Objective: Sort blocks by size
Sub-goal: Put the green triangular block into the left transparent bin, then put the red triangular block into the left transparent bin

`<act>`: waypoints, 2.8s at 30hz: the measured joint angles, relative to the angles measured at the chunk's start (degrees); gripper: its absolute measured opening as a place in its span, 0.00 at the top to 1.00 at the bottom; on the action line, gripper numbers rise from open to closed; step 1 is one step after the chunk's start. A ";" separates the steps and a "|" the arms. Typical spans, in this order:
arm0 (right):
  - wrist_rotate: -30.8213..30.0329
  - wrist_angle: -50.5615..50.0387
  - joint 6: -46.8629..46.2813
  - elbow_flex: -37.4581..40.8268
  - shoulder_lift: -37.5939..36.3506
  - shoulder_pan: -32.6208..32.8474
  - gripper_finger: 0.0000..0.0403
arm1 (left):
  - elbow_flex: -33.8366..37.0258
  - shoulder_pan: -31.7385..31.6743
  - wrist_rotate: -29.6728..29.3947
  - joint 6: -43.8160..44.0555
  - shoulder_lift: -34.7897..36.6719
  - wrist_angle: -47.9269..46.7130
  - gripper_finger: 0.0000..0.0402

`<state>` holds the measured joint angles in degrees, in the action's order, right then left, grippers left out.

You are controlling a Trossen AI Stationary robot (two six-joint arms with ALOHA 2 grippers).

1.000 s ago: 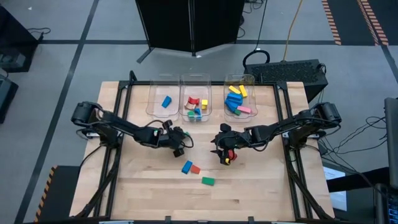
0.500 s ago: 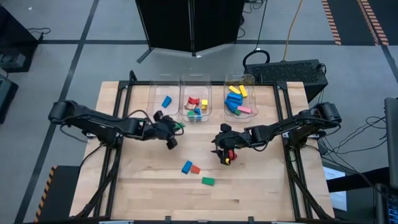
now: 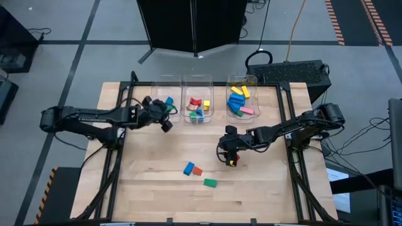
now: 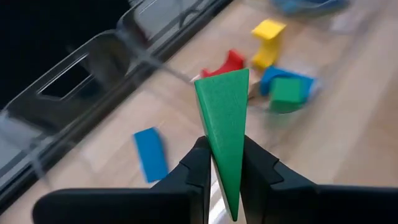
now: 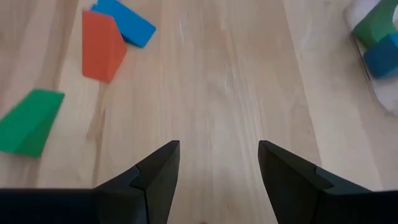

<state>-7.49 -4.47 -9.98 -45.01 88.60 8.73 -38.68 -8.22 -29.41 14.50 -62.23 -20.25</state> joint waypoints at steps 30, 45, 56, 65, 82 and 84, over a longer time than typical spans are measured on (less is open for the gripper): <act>0.31 -15.58 -0.79 -0.02 -7.87 2.25 0.49 | 0.00 -34.57 31.17 -14.16 -12.03 0.12 0.88; 0.08 -25.79 -10.77 -0.02 -7.32 2.25 0.49 | -0.39 -34.52 29.67 -15.08 -14.44 0.07 0.54; 0.52 -20.96 -18.99 -0.02 -3.25 6.84 0.38 | -7.80 -30.02 29.11 -15.22 -8.99 -3.21 0.43; -7.38 -21.71 -25.89 0.02 0.26 10.47 0.33 | -8.85 -19.15 29.27 -10.68 -0.13 -1.08 0.43; -10.83 -22.22 -31.33 -0.17 5.71 10.56 0.41 | -6.41 4.58 15.22 -4.23 -2.07 9.81 0.43; -11.02 -22.20 -31.06 -0.13 5.44 10.56 0.47 | -5.57 6.58 15.07 -3.30 -3.62 11.49 0.43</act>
<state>-18.50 -26.68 -41.04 -45.15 94.04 19.29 -44.24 -1.64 -14.33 11.20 -65.85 -8.76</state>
